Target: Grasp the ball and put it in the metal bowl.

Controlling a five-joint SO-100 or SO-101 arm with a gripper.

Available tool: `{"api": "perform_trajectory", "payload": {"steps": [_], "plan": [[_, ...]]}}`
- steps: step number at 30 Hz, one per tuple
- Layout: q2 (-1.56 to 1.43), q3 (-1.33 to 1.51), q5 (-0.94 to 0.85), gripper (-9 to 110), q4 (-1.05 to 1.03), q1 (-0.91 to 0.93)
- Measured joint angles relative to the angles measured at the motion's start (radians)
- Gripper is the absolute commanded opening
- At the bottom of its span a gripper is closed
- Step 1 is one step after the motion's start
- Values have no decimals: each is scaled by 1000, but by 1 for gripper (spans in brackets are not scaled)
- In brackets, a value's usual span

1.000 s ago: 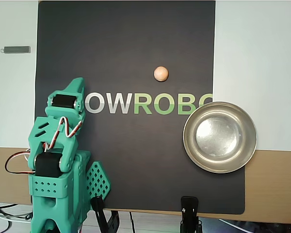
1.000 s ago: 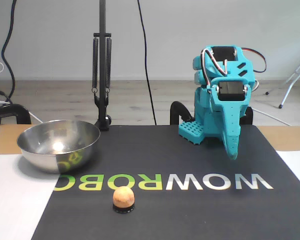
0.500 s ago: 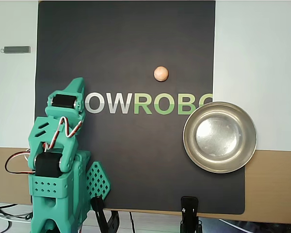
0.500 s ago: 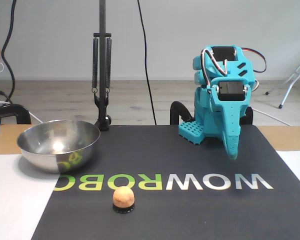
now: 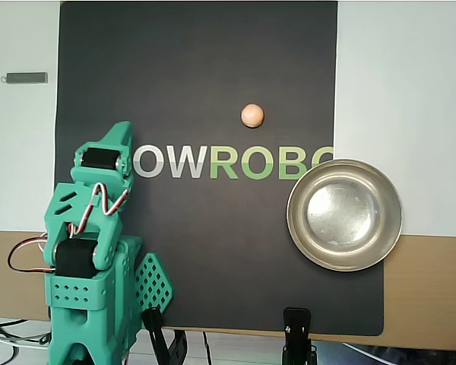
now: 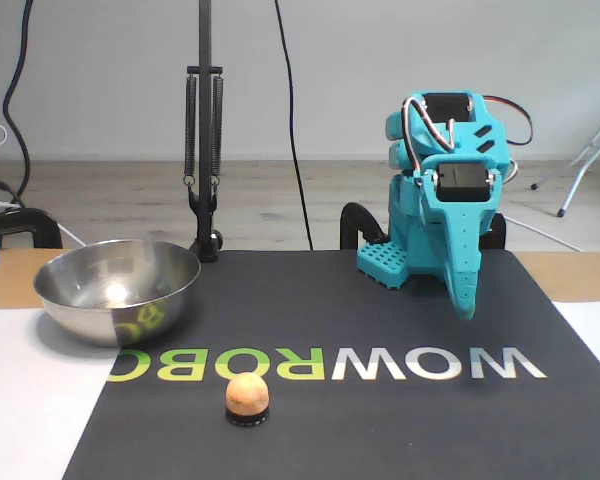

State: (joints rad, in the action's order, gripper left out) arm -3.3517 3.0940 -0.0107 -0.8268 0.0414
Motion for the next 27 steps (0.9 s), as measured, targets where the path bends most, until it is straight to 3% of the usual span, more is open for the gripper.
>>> {"api": "perform_trajectory", "payload": {"steps": [18,27], "plan": [[3,-6,-3,0,-6,0],[213,-149,-5,0,-6,44]]}}
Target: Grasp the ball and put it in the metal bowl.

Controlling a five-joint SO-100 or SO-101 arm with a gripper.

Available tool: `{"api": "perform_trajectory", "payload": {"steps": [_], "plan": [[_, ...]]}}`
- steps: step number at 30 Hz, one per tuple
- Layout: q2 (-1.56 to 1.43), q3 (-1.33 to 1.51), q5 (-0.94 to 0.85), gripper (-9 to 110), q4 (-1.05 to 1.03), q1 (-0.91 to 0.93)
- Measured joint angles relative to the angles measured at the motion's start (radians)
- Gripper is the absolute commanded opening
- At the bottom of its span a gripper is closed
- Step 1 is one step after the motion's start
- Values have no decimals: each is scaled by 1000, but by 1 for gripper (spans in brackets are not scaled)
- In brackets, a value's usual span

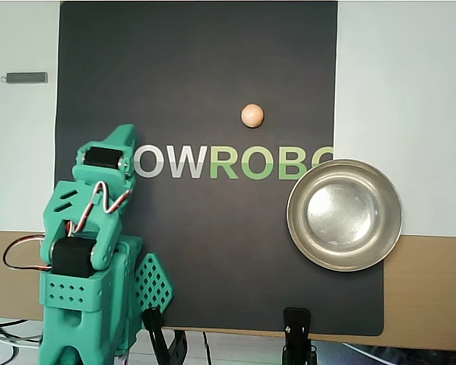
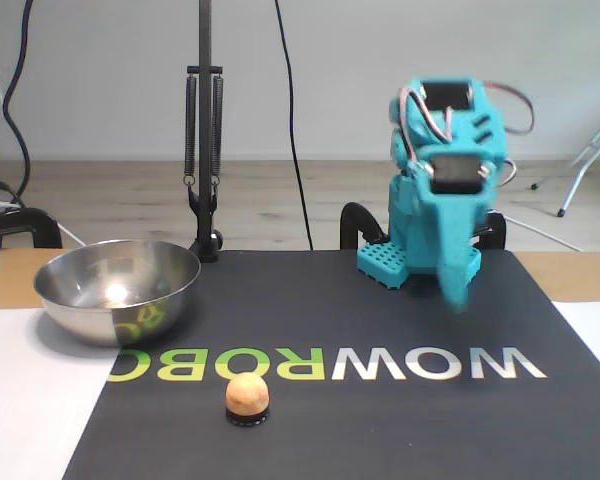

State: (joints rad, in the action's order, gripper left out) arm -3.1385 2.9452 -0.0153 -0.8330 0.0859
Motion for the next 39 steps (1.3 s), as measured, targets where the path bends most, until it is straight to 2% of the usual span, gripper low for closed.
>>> {"api": "perform_trajectory", "payload": {"steps": [4,19,24,32,39], "plan": [[158,-117,-3,0,-3,34],[877,-655,-314,0,-8,167],[1077,-864,-425,0,-140,218],[1335,-1235,-709,0,-433,284],[1497,-1411,-948,0,-515,344]]}}
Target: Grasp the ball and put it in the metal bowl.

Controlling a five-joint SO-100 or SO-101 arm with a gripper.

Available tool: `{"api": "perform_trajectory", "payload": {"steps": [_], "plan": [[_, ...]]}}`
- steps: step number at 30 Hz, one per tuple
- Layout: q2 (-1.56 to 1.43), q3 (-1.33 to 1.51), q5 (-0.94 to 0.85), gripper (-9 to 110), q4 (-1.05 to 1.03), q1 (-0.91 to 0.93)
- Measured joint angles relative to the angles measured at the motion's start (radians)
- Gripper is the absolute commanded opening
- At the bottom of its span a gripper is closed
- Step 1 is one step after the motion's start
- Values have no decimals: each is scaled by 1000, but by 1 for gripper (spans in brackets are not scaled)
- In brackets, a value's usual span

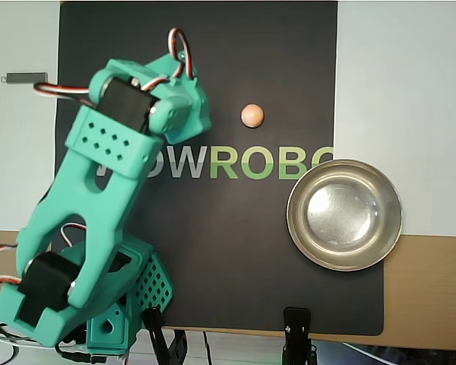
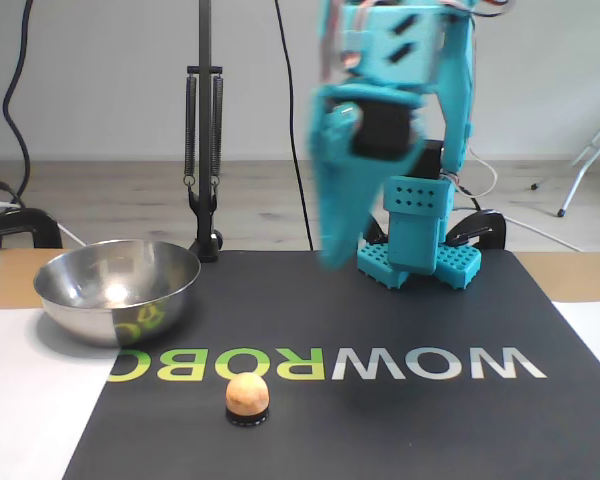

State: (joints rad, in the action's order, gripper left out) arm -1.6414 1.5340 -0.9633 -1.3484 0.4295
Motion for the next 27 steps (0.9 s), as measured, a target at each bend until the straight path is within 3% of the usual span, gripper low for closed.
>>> {"api": "perform_trajectory", "payload": {"steps": [10,27], "plan": [[158,-43,-222,0,0,58],[370,-241,-239,0,0,115]]}}
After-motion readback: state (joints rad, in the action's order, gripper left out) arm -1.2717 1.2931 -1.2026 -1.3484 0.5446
